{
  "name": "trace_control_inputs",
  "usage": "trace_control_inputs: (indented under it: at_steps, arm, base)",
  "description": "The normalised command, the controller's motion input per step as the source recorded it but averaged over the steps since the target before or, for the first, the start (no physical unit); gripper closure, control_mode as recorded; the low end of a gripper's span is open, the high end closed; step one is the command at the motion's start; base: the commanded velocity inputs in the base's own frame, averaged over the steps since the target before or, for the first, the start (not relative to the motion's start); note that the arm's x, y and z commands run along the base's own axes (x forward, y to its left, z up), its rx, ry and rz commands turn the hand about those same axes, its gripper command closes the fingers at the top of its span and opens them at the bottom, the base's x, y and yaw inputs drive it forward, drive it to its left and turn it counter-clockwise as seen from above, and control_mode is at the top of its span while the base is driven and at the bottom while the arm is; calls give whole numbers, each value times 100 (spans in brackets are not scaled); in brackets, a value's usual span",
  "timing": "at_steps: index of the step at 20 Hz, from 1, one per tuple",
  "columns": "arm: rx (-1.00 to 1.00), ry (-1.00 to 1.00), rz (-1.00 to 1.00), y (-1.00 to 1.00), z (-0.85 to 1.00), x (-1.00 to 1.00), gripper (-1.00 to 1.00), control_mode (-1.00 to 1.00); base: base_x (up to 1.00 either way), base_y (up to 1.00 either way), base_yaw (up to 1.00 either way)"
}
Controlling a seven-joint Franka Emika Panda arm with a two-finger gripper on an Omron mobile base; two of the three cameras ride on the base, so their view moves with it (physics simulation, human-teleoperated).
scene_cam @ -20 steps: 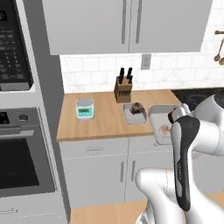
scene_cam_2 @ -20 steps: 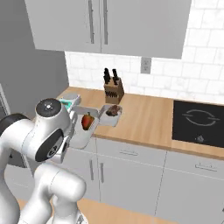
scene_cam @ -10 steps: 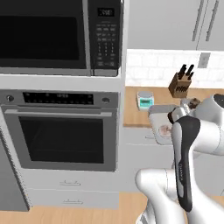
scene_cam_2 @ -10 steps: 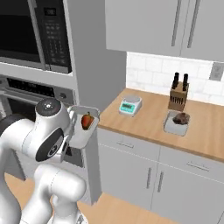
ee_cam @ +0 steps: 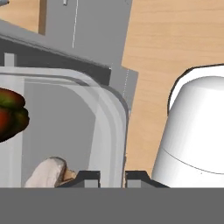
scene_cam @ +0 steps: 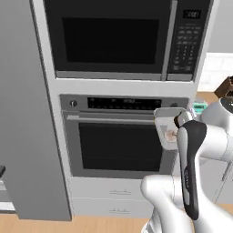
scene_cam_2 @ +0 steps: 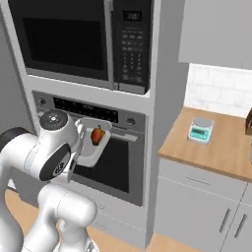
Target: Take the meat container that has the steak and place it on the second highest rack of the freezer. Then take the vegetable container that has the bell pepper and garlic and place it on the highest rack of the freezer.
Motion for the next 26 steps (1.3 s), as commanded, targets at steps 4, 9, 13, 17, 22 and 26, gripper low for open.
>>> trace_control_inputs:
  at_steps: [4, 9, 13, 17, 22, 26]
  arm:
    - [0, 0, 0, 0, 0, 0, 100, 100]
    - [0, 0, 0, 0, 0, 0, 100, 100]
    - [0, 0, 0, 0, 0, 0, 100, 100]
    - [0, 0, 0, 0, 0, 0, 100, 100]
    - [0, 0, 0, 0, 0, 0, 100, 100]
    - [0, 0, 0, 0, 0, 0, 100, 100]
  base:
    - [21, 100, 0]
    - [9, 100, 0]
    - [0, 100, 0]
    - [0, 100, 0]
    - [0, 100, 0]
    - [1, 100, 0]
